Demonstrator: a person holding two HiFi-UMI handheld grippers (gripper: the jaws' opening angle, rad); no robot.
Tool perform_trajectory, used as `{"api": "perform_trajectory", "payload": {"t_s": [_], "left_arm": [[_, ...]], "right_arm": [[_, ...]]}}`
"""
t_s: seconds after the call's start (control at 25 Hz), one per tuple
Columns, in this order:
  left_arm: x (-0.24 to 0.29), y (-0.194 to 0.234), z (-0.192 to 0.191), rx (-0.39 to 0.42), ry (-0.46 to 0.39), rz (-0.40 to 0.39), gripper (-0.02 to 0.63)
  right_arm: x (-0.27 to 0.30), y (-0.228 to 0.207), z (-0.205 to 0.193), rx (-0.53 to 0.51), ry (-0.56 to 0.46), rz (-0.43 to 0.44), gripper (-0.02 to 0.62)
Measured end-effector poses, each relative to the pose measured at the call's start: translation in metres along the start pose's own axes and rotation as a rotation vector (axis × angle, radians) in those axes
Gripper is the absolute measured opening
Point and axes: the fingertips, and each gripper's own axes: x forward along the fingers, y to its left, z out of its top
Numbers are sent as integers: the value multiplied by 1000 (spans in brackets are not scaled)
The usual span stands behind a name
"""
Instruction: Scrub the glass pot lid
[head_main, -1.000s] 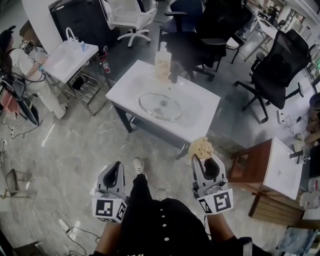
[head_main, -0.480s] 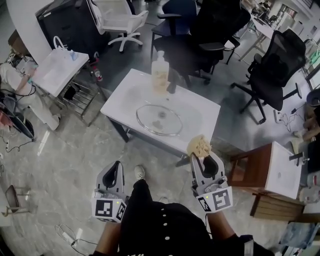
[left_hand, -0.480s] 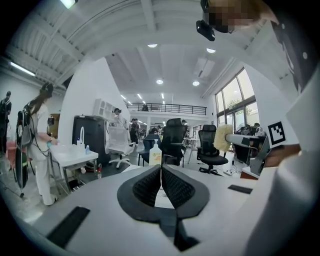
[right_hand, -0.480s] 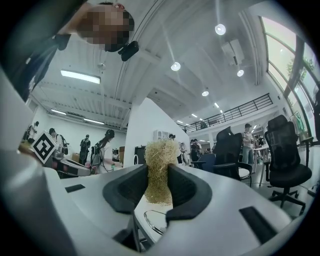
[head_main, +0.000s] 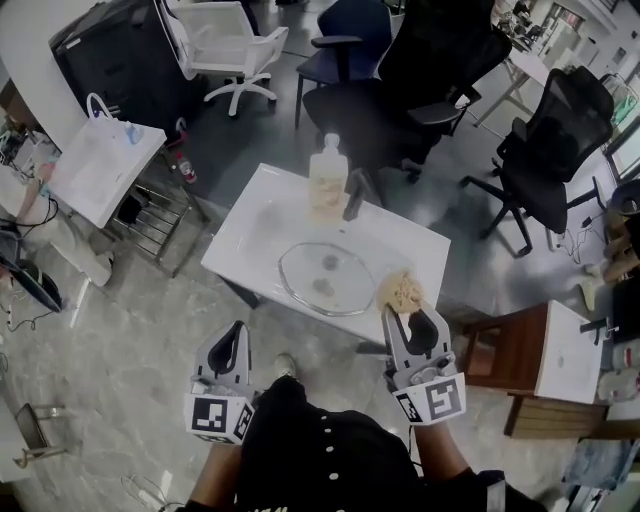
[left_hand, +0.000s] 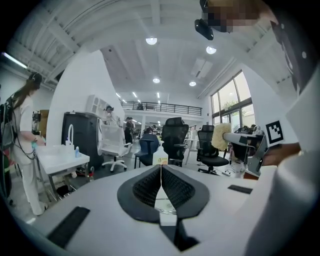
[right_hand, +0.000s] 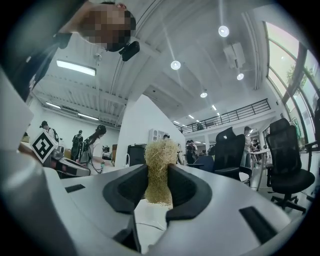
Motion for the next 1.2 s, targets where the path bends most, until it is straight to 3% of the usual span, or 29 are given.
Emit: {"api": "perform_trajectory", "payload": {"t_s": [0.48, 0.72, 1.04, 1.2], "left_arm": [[80, 64, 24, 0, 34, -111, 28], [112, 59, 19, -1, 87, -177, 28], [154, 36, 12, -23, 103, -177, 27], [179, 22, 13, -29, 130, -213, 26]], "right_arm": [[93, -6, -4, -16, 29, -76, 132], [99, -21, -15, -2, 61, -118, 132], [100, -61, -35, -11, 98, -110, 132], [114, -88, -29, -2, 56, -114, 132]]}}
